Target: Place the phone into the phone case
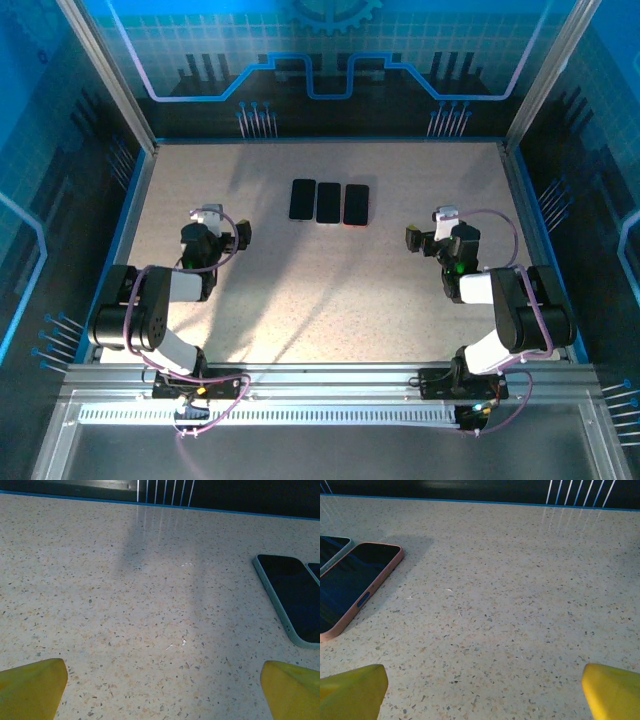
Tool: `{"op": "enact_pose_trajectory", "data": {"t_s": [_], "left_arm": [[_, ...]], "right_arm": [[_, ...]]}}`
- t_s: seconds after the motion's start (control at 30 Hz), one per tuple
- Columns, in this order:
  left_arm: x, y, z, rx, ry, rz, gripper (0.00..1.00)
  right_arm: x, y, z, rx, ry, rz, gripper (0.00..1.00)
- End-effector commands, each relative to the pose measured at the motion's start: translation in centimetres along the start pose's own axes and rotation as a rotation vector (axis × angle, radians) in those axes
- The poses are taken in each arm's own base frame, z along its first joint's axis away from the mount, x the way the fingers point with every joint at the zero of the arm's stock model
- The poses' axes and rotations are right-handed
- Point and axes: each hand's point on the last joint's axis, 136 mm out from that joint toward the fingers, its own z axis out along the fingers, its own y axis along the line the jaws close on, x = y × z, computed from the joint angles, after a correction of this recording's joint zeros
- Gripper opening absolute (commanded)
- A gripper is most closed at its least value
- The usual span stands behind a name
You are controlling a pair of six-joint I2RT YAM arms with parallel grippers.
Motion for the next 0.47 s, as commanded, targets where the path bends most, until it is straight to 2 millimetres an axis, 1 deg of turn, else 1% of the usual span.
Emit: {"op": "enact_pose_trajectory", "data": {"t_s": [0.0,0.43], "left_arm": [[-0.69,-0.33,-0.04,0.026,-0.033,0.015,0.99],[-0.62,-0.29,-0.04,0.025,-0.032,0.016,0.99]], "right_arm": [[-1.58,0.05,0.16,0.003,-0.055,-0.031,1.00],[-1.57,0.47,0.34,0.008,-0.046,-0.058,1.00]]}}
